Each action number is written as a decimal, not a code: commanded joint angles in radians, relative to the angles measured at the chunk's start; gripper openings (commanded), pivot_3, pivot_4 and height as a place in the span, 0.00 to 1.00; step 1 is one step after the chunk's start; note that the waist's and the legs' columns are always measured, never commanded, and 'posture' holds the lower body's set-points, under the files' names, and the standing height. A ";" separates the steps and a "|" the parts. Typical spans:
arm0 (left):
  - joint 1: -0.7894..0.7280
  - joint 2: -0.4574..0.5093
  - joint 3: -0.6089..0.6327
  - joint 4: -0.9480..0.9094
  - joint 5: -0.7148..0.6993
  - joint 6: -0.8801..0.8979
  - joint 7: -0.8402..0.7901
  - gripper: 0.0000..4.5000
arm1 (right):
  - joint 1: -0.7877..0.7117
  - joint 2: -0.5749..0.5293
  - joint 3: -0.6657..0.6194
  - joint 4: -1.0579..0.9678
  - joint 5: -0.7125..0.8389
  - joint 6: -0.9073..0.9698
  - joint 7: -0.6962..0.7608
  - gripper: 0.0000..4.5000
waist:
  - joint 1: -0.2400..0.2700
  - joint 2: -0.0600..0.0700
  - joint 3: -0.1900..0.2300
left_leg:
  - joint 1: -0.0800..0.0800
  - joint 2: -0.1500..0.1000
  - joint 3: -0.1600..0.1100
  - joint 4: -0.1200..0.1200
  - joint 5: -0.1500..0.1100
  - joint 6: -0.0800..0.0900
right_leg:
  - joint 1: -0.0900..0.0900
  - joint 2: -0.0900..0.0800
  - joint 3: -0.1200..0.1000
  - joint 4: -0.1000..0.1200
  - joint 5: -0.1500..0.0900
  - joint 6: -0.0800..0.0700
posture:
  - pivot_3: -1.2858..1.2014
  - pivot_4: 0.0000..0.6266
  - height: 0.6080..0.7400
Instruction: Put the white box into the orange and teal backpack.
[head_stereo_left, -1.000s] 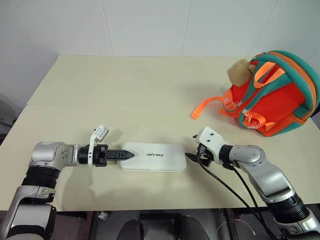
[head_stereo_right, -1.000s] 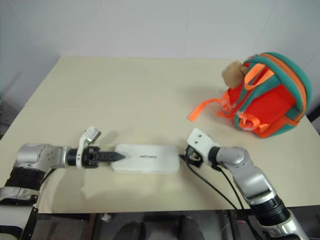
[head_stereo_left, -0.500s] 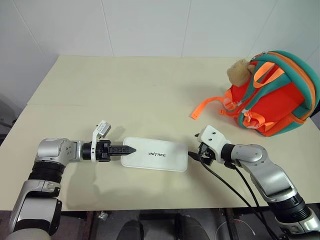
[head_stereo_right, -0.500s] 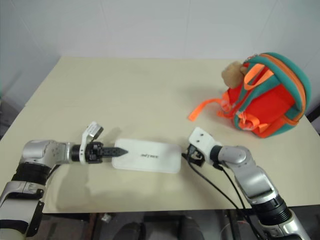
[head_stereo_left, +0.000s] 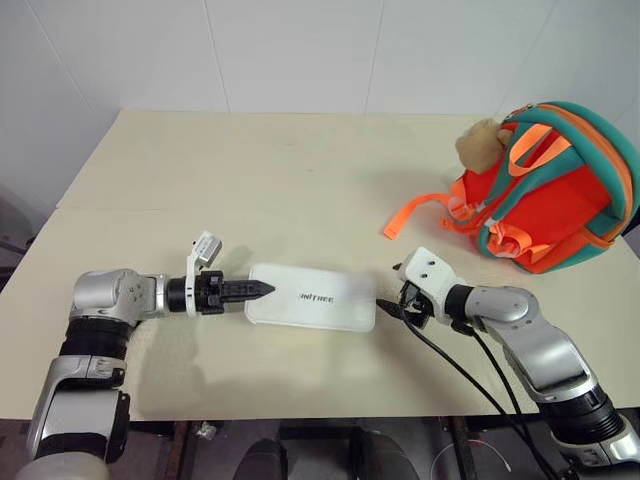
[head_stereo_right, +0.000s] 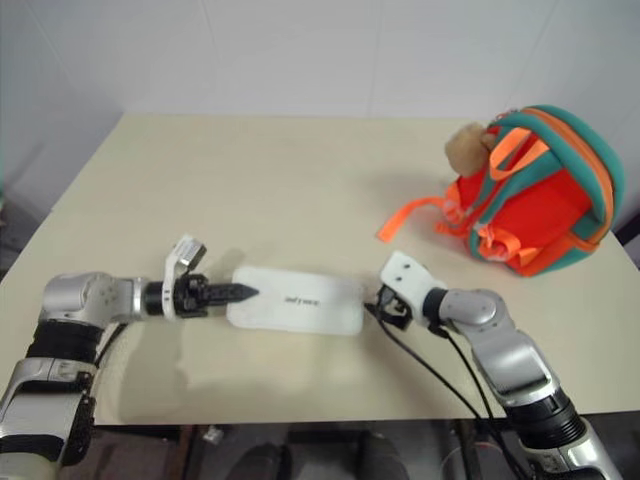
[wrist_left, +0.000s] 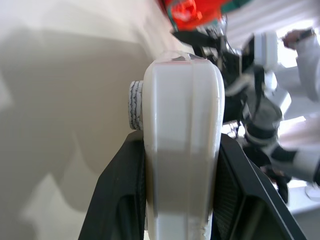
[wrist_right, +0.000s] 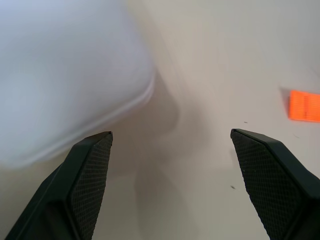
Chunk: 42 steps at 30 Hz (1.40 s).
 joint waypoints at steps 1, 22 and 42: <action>-0.029 0.001 0.089 -0.005 -0.035 0.044 0.062 0.30 | -0.005 -0.024 -0.079 -0.045 0.029 0.015 0.004 1.00 | -0.001 0.000 0.000 | 0.000 0.000 0.000 0.000 0.000 0.000 | 0.000 0.000 0.000 0.000 0.000 0.000 | 0.52 0.24 1.00; -0.171 -0.053 0.394 0.204 -0.098 0.322 0.272 0.30 | 0.156 -0.050 -0.716 -0.131 0.319 0.155 -0.063 1.00 | 0.001 0.000 0.000 | -0.001 -0.001 0.001 -0.001 0.000 0.000 | 0.000 0.000 0.000 -0.001 0.001 0.001 | 0.52 0.24 1.00; -0.124 -0.027 0.372 0.171 -0.200 0.324 0.338 0.30 | -0.157 0.001 -0.549 0.495 0.262 -0.213 -0.082 1.00 | -0.003 0.000 0.000 | 0.000 0.000 0.003 -0.002 0.000 -0.003 | -0.001 -0.001 0.003 -0.001 0.001 0.002 | 0.52 0.24 1.00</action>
